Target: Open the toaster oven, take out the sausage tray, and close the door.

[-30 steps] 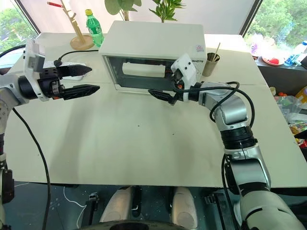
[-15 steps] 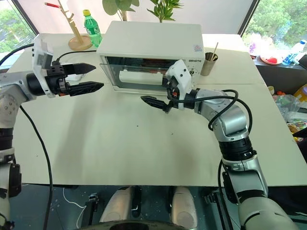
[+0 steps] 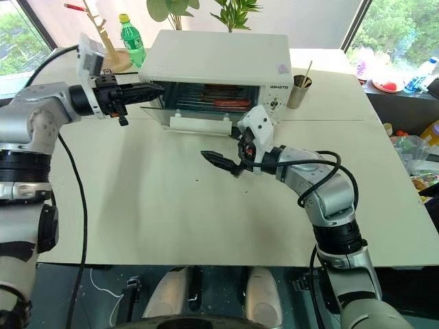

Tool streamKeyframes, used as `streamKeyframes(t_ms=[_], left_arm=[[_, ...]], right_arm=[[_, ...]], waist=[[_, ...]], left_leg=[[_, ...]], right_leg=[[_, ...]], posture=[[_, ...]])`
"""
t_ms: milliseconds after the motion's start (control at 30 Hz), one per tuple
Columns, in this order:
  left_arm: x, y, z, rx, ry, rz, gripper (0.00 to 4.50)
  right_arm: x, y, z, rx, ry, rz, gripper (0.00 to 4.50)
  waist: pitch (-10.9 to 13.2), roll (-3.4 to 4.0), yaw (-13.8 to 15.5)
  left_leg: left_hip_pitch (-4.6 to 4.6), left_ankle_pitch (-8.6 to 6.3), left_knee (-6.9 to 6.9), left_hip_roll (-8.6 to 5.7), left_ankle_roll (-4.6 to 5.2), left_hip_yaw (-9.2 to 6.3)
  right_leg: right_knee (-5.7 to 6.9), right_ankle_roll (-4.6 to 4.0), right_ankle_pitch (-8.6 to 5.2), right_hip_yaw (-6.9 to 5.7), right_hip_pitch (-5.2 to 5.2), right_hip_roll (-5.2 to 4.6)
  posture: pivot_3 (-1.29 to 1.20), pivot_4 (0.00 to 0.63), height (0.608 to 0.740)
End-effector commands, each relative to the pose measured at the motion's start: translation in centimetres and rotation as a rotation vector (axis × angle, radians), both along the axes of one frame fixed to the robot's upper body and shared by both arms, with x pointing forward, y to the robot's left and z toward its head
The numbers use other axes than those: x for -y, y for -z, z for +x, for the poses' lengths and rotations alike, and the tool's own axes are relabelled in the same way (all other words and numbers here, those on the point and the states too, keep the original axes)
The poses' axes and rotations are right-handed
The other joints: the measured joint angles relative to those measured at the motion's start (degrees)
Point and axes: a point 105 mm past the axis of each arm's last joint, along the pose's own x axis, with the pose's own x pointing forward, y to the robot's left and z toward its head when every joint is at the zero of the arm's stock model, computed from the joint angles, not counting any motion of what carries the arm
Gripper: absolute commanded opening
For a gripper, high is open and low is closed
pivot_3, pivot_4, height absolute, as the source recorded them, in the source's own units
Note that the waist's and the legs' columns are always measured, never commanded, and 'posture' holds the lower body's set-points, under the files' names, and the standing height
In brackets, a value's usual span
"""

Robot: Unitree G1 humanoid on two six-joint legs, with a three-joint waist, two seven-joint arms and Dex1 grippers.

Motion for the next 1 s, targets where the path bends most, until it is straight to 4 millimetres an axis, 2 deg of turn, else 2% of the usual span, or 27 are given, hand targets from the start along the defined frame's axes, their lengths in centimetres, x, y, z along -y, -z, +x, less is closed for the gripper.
streamKeyframes(t_ms=[33,200,367,533,700,767,867,1000], left_arm=[[0.4,-0.7,0.6,0.072,0.017,0.059,0.06],[0.5,0.3,1.6,0.081,0.015,0.12,0.06],[0.5,0.7,1.8,0.08,0.032,0.137,0.06],[0.6,0.9,1.6,0.075,0.047,0.131,0.06],[0.6,2.2,0.7,0.052,0.07,0.144,0.06],[0.4,2.9,0.1,0.039,0.078,0.151,0.06],[-0.1,4.0,-0.9,0.022,0.085,0.173,0.06],[-0.6,5.6,-2.2,-0.007,0.087,0.193,0.06]], right_arm=[[-0.3,-1.0,-0.9,0.04,-0.015,0.029,4.5],[-0.1,-0.7,-1.3,0.031,-0.001,0.029,4.5],[0.8,-0.4,-1.1,0.027,0.057,0.01,4.5],[3.1,0.4,-0.9,0.011,0.141,-0.048,4.5],[6.2,0.0,-3.0,-0.017,0.149,-0.099,4.5],[7.4,-0.5,-4.4,-0.032,0.127,-0.125,4.5],[9.1,-2.3,-5.9,-0.047,0.104,-0.13,4.5],[11.3,-4.5,-6.1,-0.037,0.161,-0.128,4.5]], waist=[[0.0,0.0,0.04],[0.0,-0.01,0.1],[0.0,-0.01,0.14],[0.0,-0.02,0.23],[-0.01,-0.02,0.34],[-0.01,-0.02,0.33],[0.0,-0.03,0.02],[0.0,-0.04,0.14]], left_leg=[[0.0,0.0,0.0,0.0,0.0,0.0],[0.0,0.0,0.01,0.0,0.01,0.0],[0.0,-0.01,0.01,0.0,0.01,0.0],[-0.01,-0.01,0.03,0.0,0.01,0.0],[-0.04,-0.03,0.03,0.0,0.06,0.01],[-0.03,-0.04,0.03,0.0,0.06,0.01],[0.01,-0.04,0.03,0.04,0.06,0.01],[0.04,-0.04,0.04,0.08,0.06,0.01]], right_leg=[[0.0,0.0,0.0,0.0,0.0,0.0],[0.0,0.0,0.0,0.0,0.0,0.0],[0.0,0.0,0.0,0.0,0.0,0.0],[0.0,0.0,0.0,0.01,0.0,0.0],[-0.04,0.01,0.0,0.02,0.0,-0.01],[-0.04,0.01,0.0,0.04,0.0,-0.01],[-0.02,0.0,0.01,0.05,0.0,0.0],[-0.01,-0.03,0.03,0.06,0.0,0.02]], posture=[[0.0,0.15,0.717],[0.0,0.15,0.717],[0.0,0.15,0.717],[0.0,0.15,0.717],[0.0,0.15,0.717],[0.0,0.15,0.717],[0.0,0.15,0.717],[0.0,0.15,0.717]])
